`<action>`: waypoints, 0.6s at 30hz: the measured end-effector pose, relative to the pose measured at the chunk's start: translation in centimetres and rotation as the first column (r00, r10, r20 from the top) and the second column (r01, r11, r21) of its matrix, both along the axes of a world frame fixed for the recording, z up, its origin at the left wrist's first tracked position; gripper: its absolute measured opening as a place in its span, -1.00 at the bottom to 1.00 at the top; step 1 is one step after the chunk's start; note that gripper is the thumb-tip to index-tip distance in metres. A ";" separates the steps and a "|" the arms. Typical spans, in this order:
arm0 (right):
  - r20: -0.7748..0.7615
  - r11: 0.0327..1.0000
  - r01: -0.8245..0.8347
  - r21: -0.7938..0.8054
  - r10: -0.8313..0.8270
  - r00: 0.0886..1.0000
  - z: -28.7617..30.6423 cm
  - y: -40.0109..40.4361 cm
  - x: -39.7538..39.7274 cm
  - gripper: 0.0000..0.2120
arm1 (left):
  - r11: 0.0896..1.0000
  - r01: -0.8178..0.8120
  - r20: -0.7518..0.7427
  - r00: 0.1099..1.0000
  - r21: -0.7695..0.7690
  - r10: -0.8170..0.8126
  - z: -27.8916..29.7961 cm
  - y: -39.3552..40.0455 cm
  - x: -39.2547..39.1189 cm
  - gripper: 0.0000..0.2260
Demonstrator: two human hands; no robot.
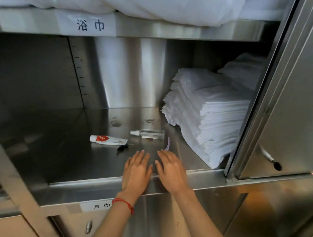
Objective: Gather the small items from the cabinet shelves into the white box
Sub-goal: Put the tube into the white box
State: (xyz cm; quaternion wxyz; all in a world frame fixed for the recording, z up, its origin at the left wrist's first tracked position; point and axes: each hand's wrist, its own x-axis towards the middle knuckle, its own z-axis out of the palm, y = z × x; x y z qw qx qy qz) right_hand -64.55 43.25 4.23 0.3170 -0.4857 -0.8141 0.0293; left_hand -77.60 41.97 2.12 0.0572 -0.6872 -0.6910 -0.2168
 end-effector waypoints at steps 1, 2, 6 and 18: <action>0.000 1.000 -0.017 0.011 0.017 1.000 0.0 0.5 -0.4 -0.66 | 1.000 -0.016 0.001 1.000 0.000 0.016 0.0 0.2 -0.4 -0.56; -0.005 0.999 -0.030 0.024 0.031 1.000 -0.1 1.0 -0.8 -0.66 | 1.000 -0.029 -0.001 1.000 0.001 0.029 0.1 0.5 -0.9 -0.56; -0.017 0.996 -0.080 0.042 0.080 0.997 -0.6 2.5 -2.3 -0.69 | 0.997 -0.077 -0.010 0.997 0.008 0.077 -0.1 1.3 -2.2 -0.56; -0.002 0.973 -0.230 0.015 0.230 0.973 -1.5 6.4 -5.5 -0.68 | 0.975 -0.215 0.061 0.975 0.057 0.212 0.1 2.7 -5.5 -0.60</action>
